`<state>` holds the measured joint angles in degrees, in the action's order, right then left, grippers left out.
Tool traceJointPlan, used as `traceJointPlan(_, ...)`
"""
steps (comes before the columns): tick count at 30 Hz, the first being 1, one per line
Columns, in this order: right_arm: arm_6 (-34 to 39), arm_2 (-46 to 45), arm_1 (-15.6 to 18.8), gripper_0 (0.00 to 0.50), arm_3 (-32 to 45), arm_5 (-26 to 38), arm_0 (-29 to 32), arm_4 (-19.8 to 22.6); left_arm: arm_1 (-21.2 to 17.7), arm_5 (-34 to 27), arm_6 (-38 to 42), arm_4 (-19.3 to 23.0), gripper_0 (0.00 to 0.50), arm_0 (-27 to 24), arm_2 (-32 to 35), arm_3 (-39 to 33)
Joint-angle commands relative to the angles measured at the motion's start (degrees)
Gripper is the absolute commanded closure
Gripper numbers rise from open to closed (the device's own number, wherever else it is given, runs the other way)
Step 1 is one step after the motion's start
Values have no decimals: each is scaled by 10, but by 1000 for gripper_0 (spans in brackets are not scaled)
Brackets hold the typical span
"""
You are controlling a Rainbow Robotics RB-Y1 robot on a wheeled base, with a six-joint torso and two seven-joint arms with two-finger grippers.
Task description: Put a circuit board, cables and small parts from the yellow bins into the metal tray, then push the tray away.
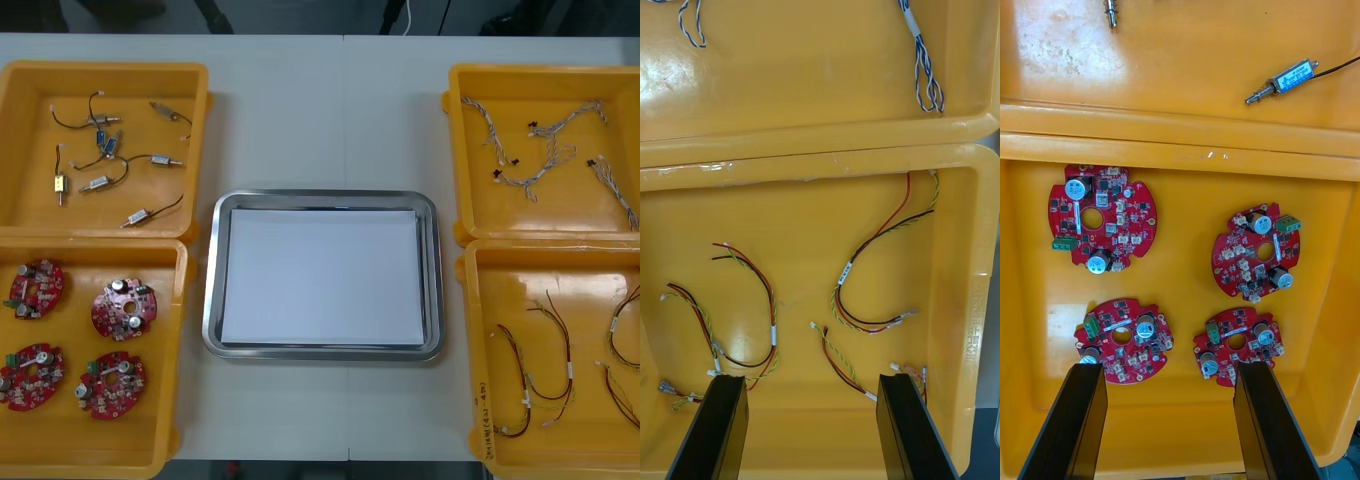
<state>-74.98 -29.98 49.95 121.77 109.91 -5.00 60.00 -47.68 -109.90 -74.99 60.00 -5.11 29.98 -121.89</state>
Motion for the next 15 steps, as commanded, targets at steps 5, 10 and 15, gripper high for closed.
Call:
traceJointPlan(5, 0, 0, 0, 0, 2, 0, 0, 0, -23, 0, 0, 0, 0, 1, 0, -1)
traceJointPlan(10, 0, 0, 0, 0, 2, 0, 0, 0, -23, 0, 0, 0, 0, 1, 0, -1)
traceJointPlan(15, 0, 0, 0, 0, 2, 0, 0, 0, -23, 0, 0, 0, 0, 1, 0, -1)
